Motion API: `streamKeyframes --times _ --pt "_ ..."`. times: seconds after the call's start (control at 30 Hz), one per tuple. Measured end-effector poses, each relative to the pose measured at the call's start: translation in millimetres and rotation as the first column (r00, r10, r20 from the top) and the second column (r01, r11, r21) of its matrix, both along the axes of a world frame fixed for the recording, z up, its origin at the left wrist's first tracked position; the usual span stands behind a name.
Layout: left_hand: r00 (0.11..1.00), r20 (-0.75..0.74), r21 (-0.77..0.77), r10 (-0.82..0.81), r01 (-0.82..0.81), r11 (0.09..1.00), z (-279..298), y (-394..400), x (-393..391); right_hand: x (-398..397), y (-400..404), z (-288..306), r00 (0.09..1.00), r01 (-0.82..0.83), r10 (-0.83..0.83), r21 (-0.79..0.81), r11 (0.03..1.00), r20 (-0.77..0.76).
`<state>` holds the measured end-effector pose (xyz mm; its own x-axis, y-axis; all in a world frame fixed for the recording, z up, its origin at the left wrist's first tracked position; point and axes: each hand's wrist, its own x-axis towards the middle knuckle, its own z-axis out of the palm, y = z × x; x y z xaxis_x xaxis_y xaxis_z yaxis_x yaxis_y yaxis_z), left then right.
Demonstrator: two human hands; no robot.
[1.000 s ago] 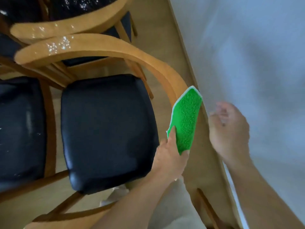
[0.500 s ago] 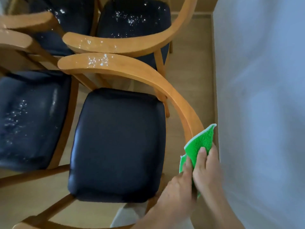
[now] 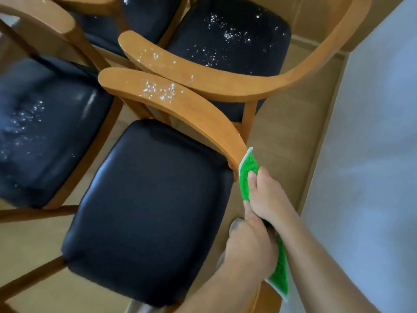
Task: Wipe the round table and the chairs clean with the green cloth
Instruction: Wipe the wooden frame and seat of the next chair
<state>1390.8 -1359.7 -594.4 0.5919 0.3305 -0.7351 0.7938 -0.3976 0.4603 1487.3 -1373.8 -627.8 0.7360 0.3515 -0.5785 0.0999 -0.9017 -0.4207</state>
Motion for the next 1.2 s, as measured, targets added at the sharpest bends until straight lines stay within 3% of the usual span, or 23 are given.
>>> streamKeyframes --times 0.1,0.2,0.37,0.4,0.43,0.5,0.53,0.6,0.73,0.83,1.07,1.2 --pt "0.992 -0.052 0.007 0.111 -0.111 0.994 -4.0 10.2 25.5 23.2 16.8 -5.9 0.998 -0.057 0.061 0.163 0.985 -0.020" --pt "0.958 0.034 -0.042 0.284 -0.283 0.958 -5.9 20.4 40.2 38.0 28.7 -9.1 0.994 -0.094 0.074 0.313 0.945 0.076" --pt "0.782 0.084 -0.171 0.618 -0.600 0.782 -1.7 42.0 58.5 47.7 61.0 0.1 0.981 -0.031 -0.081 0.561 0.827 0.174" --pt "0.760 0.122 -0.158 0.638 -0.620 0.769 -0.1 49.4 61.7 49.3 71.5 4.3 0.977 -0.005 -0.129 0.619 0.785 0.171" --pt "0.807 0.188 -0.114 0.559 -0.548 0.829 -0.2 59.5 64.0 51.8 82.2 8.4 0.970 0.018 -0.176 0.667 0.745 0.170" --pt "0.909 0.293 0.008 0.297 -0.313 0.950 -1.5 77.1 70.3 57.8 100.8 16.3 0.953 0.025 -0.234 0.717 0.696 0.194" --pt "0.941 0.306 0.121 0.147 -0.191 0.974 -3.3 85.9 72.6 61.2 108.5 20.5 0.947 0.011 -0.240 0.725 0.689 0.214" --pt "0.959 0.269 0.212 0.093 -0.154 0.965 -7.5 101.5 81.5 70.1 120.7 26.3 0.946 -0.023 -0.214 0.712 0.701 0.241" --pt "0.963 0.212 0.214 0.168 -0.214 0.953 -18.7 113.5 103.3 91.4 141.8 20.1 0.953 -0.264 0.139 0.519 0.813 0.268" --pt "0.957 0.145 0.320 0.253 -0.287 0.903 -31.6 107.9 118.6 103.5 149.1 5.9 0.908 -0.414 0.318 0.471 0.779 0.272" --pt "0.881 0.127 0.581 0.455 -0.438 0.686 -40.6 122.3 155.2 151.0 168.3 12.8 0.924 -0.382 0.313 0.580 0.719 0.220" --pt "0.839 0.040 0.589 0.542 -0.458 0.666 -30.0 165.7 172.8 167.7 193.0 20.4 0.907 -0.413 0.391 0.512 0.754 0.156"
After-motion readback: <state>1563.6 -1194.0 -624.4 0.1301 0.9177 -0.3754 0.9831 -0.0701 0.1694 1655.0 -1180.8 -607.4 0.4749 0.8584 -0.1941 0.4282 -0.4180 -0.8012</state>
